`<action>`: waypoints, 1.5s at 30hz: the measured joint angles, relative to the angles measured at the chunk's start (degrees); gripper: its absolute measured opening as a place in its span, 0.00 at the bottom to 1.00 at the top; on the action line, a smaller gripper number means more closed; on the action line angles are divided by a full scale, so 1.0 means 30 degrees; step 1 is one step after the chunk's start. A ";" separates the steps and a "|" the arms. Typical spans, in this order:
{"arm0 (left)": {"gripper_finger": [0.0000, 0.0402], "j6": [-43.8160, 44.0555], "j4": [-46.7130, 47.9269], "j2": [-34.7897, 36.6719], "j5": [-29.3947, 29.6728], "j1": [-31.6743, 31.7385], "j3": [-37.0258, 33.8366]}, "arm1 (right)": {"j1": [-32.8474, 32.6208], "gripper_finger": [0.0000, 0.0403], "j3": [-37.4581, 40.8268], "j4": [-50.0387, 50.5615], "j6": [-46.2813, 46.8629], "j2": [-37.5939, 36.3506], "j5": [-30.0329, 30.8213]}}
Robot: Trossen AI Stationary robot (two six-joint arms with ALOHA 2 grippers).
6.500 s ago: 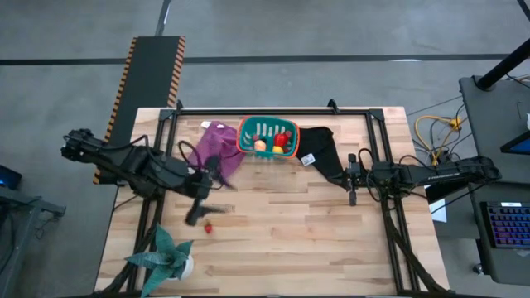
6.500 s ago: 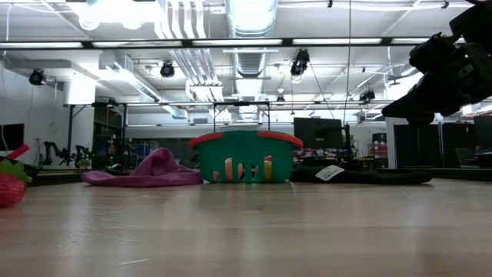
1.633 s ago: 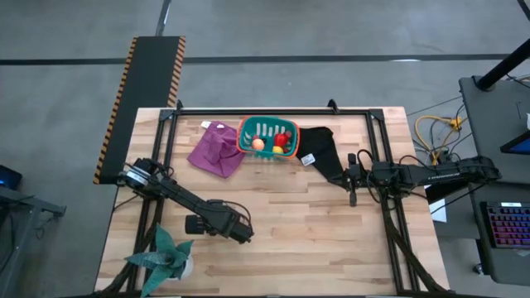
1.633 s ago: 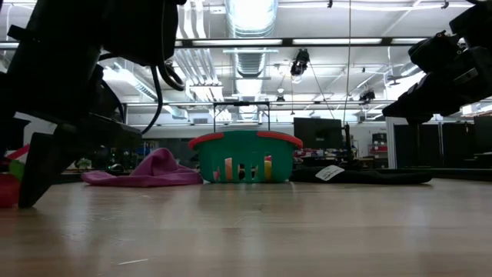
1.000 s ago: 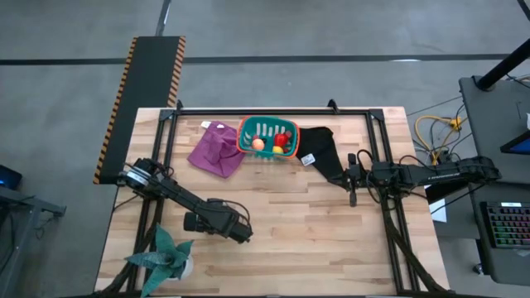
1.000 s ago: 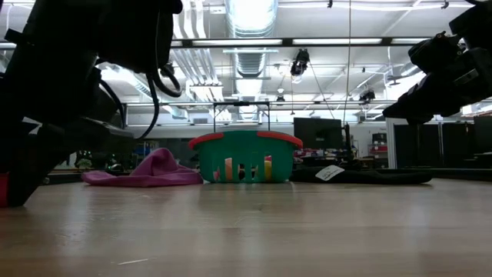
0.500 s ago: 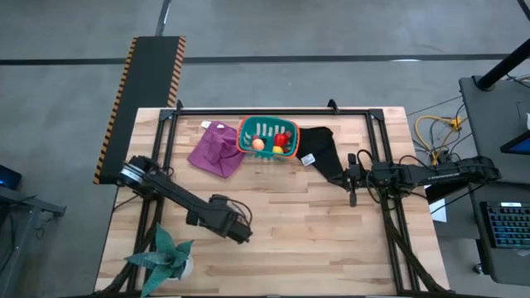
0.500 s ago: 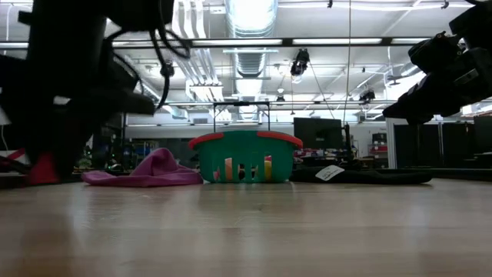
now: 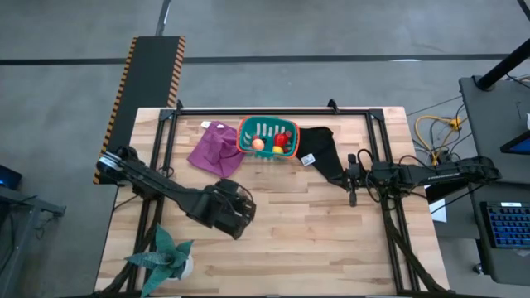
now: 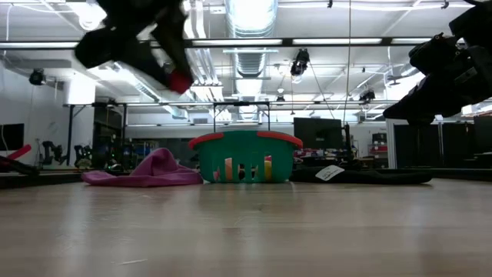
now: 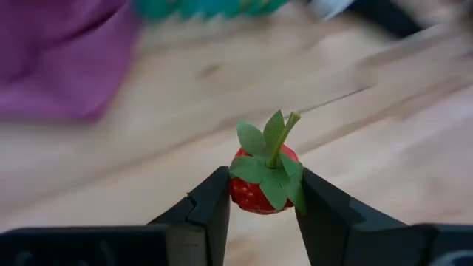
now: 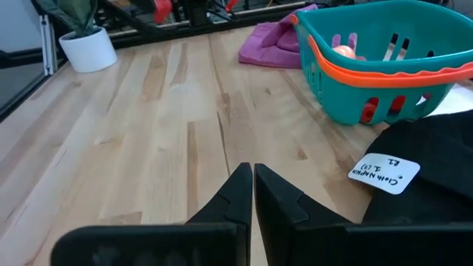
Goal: Pick and placing Produce into tupperware
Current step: Put the red strawberry into the blue bin
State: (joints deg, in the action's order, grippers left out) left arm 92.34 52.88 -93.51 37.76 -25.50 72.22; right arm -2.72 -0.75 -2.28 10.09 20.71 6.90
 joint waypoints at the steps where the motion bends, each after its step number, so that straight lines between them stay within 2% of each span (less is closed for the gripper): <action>1: 0.28 -0.0955 -0.0960 0.0276 0.0647 0.0000 -0.0078 | 0.0000 0.02 0.0000 0.0000 0.0000 0.0000 0.0000; 5: 0.28 -0.5222 -0.4752 0.1220 0.2455 0.0000 -0.0315 | 0.0000 0.02 0.0000 -0.0015 0.0336 -0.0015 0.0007; 10: 0.28 -1.1934 -0.9934 0.1877 0.3485 0.0098 -0.0486 | 0.0000 0.02 0.0000 -0.0060 0.1301 -0.0015 0.0052; 14: 0.28 -1.8359 -1.4311 0.2218 0.3426 0.0241 -0.0493 | 0.0000 0.02 0.0000 -0.0073 0.2376 -0.0015 0.0058; 18: 0.28 -2.1341 -1.6160 0.2851 0.2820 0.0871 -0.0493 | 0.0000 0.02 0.0000 -0.0330 0.3361 -0.0015 0.0062; 27: 0.28 -2.2552 -1.4746 0.4356 -0.1039 0.5306 -0.0493 | 0.0000 0.02 0.0000 -0.1055 0.3652 -0.0015 0.0054; 30: 0.28 -2.2601 -1.4730 0.4371 -0.3723 0.7482 -0.0500 | 0.0000 0.02 0.0000 -0.1049 0.3650 -0.0015 0.0051; 33: 0.28 -2.2546 -1.4766 0.4169 -0.5493 0.9590 -0.0508 | 0.0000 0.02 0.0000 -0.1033 0.3650 -0.0015 0.0051; 40: 0.28 -2.2365 -1.4270 0.2910 -0.8320 1.3663 -0.0508 | 0.0000 0.02 0.0000 -0.0968 0.3642 0.0000 0.0051; 45: 0.28 -2.1893 -1.4270 0.1551 -0.8783 1.5166 -0.0508 | 0.0000 0.02 0.0000 -0.0884 0.3577 0.0000 0.0051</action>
State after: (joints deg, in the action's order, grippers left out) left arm 26.66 10.07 -88.86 11.41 20.00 70.70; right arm -2.72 -0.75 -4.94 20.82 20.71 7.05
